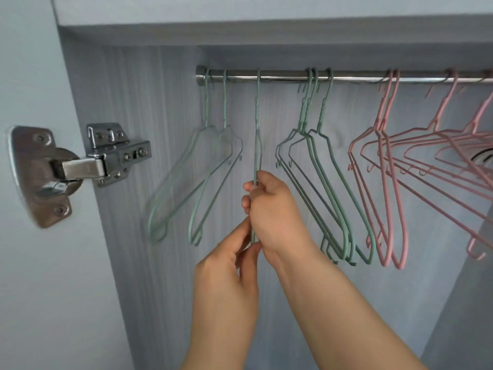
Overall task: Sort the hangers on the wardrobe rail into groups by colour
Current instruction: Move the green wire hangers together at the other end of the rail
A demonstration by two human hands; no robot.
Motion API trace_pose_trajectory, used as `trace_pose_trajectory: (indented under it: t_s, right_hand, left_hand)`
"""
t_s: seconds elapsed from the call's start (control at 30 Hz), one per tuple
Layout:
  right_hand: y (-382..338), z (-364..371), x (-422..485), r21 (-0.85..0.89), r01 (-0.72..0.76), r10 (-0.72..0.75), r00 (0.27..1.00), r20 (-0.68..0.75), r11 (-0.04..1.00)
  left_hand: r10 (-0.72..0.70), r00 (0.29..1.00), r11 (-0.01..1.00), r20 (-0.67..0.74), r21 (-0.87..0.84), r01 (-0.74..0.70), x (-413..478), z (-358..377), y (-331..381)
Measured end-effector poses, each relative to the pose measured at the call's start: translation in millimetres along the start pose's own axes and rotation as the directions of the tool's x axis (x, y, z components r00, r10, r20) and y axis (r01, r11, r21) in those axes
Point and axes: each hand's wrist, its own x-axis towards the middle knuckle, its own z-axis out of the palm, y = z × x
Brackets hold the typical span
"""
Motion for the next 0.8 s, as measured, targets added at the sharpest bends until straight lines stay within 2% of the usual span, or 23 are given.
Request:
trace_pose_trajectory:
  t_s: [0.3,0.47,0.53,0.57,0.63,0.7,0.77,0.8]
  right_hand:
    - [1,12,4,-0.014,0.049,-0.049,0.999,-0.001,0.999]
    - [2,13,3,0.017,-0.008,0.007,0.999,0.047,1.0]
    - [-1,7,-1,-0.063,-0.017,0.022,0.995,0.092,0.998]
    - [-3,2,-5,-0.16,0.011,0.007,0.994,0.108,0.987]
    - [-11,-11,-19,-0.42,0.188,-0.163,0.982,0.096,0.888]
    - [-28,-32,-34,-0.622,0.37,-0.43,0.901,0.06,0.69]
    - [-47,-55,-40,-0.758,0.394,-0.546,0.836,0.06,0.52]
    - [-55,-66,-37,-0.809,0.354,-0.526,0.848,0.065,0.469]
  left_hand:
    - [-0.016,0.999,1.0,-0.041,0.015,0.017,5,-5,-9]
    - [-0.041,0.998,0.999,-0.051,0.012,0.042,4,-2,-13]
    - [-0.038,0.999,0.999,-0.037,0.033,0.039,2,-1,-14]
    - [-0.036,0.999,0.997,-0.035,0.06,0.038,-1,-1,-13]
    - [0.017,0.995,0.99,-0.098,0.14,-0.003,-5,-2,-8]
    - [0.172,0.959,0.976,-0.227,0.169,-0.135,-8,-2,1]
    - [0.268,0.921,0.962,-0.284,0.124,-0.242,-12,3,15]
    - [0.276,0.927,0.961,-0.255,0.069,-0.267,-14,8,22]
